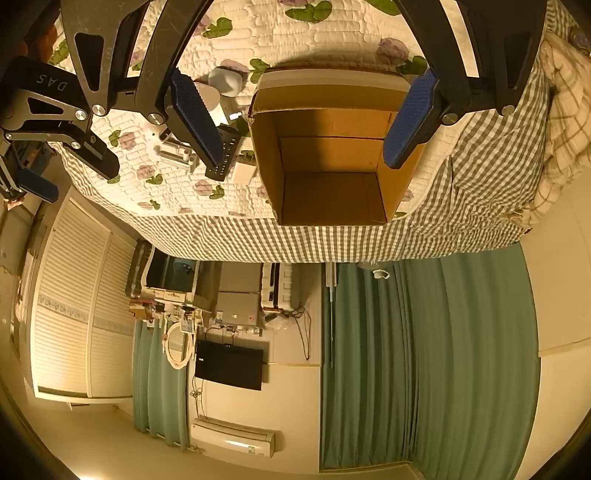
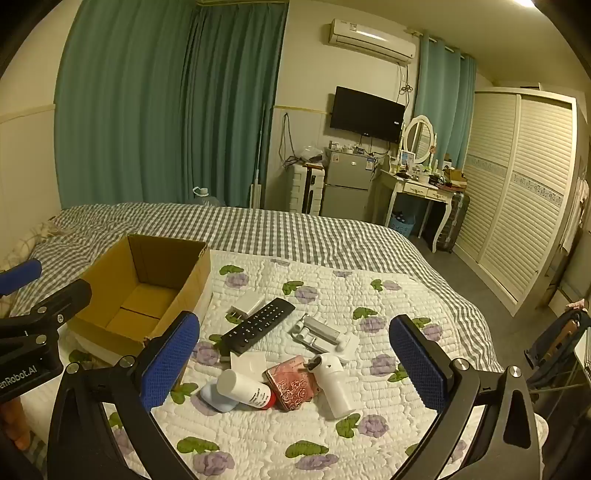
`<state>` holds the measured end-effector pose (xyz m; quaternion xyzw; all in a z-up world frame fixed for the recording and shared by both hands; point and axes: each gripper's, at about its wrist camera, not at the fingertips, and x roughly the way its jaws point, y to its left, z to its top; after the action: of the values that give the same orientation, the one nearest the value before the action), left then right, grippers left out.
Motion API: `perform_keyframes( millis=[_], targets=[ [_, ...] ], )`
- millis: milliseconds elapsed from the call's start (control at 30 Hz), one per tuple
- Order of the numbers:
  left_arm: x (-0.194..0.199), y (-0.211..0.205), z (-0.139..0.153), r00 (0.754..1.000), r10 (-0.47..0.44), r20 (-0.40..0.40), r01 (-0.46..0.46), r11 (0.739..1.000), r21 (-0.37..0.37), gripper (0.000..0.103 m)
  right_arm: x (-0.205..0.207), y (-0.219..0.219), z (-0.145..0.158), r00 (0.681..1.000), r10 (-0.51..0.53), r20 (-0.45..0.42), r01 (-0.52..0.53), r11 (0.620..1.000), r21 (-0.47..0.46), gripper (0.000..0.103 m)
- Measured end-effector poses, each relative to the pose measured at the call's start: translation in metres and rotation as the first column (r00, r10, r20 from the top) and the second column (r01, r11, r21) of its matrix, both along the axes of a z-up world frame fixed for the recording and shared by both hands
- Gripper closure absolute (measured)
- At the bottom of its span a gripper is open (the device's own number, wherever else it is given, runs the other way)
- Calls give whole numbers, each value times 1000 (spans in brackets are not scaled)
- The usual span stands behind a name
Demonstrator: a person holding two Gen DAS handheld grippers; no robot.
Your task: Organize rigid objects
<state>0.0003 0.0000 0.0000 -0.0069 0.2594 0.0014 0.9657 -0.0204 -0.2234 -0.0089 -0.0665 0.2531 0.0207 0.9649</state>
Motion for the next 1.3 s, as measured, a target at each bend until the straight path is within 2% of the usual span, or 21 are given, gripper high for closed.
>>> perform_keyframes(
  millis=[1300],
  targets=[
    [-2,1,-1,1000,0,10,0,1000,-7,12,-1,0,-5,1000,0,-8,0,1000,-3,0]
  ],
)
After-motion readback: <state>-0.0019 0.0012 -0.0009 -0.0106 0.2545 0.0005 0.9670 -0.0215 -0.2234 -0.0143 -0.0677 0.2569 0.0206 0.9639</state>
